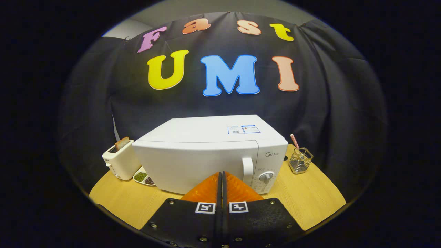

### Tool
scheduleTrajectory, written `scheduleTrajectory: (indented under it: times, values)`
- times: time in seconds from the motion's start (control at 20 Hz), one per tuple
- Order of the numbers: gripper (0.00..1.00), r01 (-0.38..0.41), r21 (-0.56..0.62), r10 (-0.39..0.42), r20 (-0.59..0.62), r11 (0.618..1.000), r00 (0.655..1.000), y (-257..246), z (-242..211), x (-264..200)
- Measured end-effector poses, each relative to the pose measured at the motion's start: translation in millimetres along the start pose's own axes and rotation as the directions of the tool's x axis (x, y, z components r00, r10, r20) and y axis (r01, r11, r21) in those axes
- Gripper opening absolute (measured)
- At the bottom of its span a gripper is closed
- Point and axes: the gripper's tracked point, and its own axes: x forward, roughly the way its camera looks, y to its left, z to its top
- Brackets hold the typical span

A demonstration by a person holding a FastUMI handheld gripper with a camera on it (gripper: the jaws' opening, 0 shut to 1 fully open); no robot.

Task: Open the microwave, put the food inside, and close the microwave door.

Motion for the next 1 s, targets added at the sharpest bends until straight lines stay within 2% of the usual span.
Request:
scheduleTrajectory:
  times: [0.3, 0.4, 0.45, 0.5, 0.55, 0.6, 0.65, 0.7, 0.75, 1.0]
  values:
    - [0.00, -0.034, -0.032, 0.036, 0.073, 0.999, 0.997, 22.4, 13.1, -75.9]
    - [0.05, -0.051, -0.030, 0.053, 0.085, 0.998, 0.995, 31.8, 14.3, -99.4]
    - [0.22, -0.060, -0.032, 0.063, 0.091, 0.998, 0.994, 36.4, 13.4, -114.7]
    - [0.28, -0.062, -0.034, 0.065, 0.106, 0.998, 0.992, 38.5, 16.0, -126.8]
    - [0.43, -0.067, -0.036, 0.071, 0.124, 0.997, 0.990, 42.0, 18.1, -136.9]
    - [0.51, -0.072, -0.036, 0.076, 0.146, 0.997, 0.986, 44.9, 21.4, -146.8]
    - [0.77, -0.075, -0.032, 0.079, 0.173, 0.997, 0.982, 45.9, 24.0, -155.8]
    - [0.90, -0.067, -0.032, 0.072, 0.193, 0.997, 0.979, 44.6, 24.9, -163.0]
    - [0.99, -0.051, -0.033, 0.057, 0.207, 0.998, 0.977, 40.8, 24.4, -170.8]
    - [0.99, 0.004, -0.009, -0.001, 0.216, 1.000, 0.976, 23.1, 12.2, -198.5]
